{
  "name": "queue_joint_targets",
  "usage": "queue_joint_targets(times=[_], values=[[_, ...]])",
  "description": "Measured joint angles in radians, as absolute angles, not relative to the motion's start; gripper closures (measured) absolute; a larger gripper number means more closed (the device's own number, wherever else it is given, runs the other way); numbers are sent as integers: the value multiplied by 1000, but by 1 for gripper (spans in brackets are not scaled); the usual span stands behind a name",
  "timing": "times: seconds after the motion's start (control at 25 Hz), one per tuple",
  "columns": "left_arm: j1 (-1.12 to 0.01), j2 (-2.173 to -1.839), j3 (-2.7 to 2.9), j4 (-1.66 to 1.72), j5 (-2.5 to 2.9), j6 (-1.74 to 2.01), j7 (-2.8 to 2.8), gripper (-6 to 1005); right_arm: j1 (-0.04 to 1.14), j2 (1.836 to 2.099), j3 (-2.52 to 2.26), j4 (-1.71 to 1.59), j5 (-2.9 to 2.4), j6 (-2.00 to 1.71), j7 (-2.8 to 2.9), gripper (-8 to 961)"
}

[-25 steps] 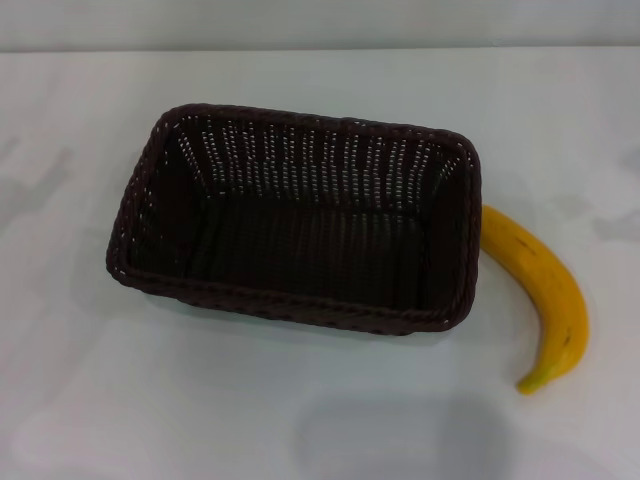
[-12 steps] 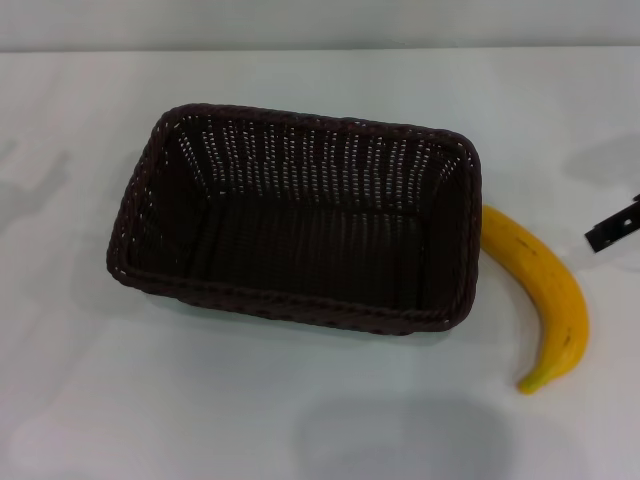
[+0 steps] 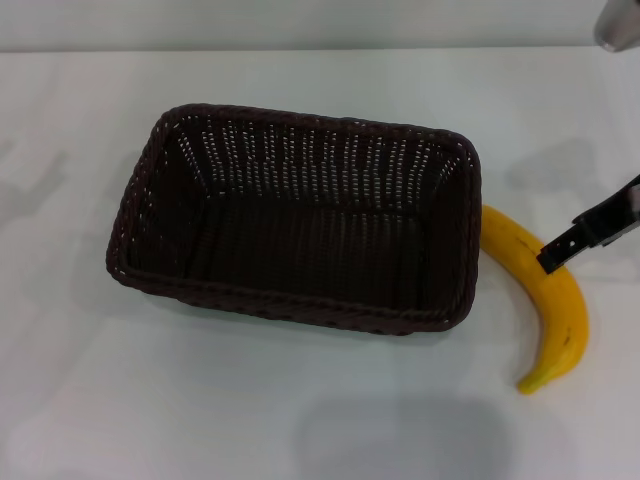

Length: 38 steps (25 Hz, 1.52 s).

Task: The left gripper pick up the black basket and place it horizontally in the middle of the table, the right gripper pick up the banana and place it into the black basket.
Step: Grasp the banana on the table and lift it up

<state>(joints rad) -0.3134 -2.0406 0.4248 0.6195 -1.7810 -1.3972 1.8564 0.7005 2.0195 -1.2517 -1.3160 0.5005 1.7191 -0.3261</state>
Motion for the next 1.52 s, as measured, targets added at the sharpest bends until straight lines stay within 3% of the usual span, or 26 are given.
queue_joint_targets(times=[1.48, 1.52], values=[[-302, -2030, 425, 618, -1811, -1400, 1894, 105, 743, 2017, -1534, -1181, 432, 1640, -143, 143], [-302, -2030, 425, 618, -1811, -1400, 1894, 105, 743, 2017, -1536, -1181, 432, 1640, -147, 180]])
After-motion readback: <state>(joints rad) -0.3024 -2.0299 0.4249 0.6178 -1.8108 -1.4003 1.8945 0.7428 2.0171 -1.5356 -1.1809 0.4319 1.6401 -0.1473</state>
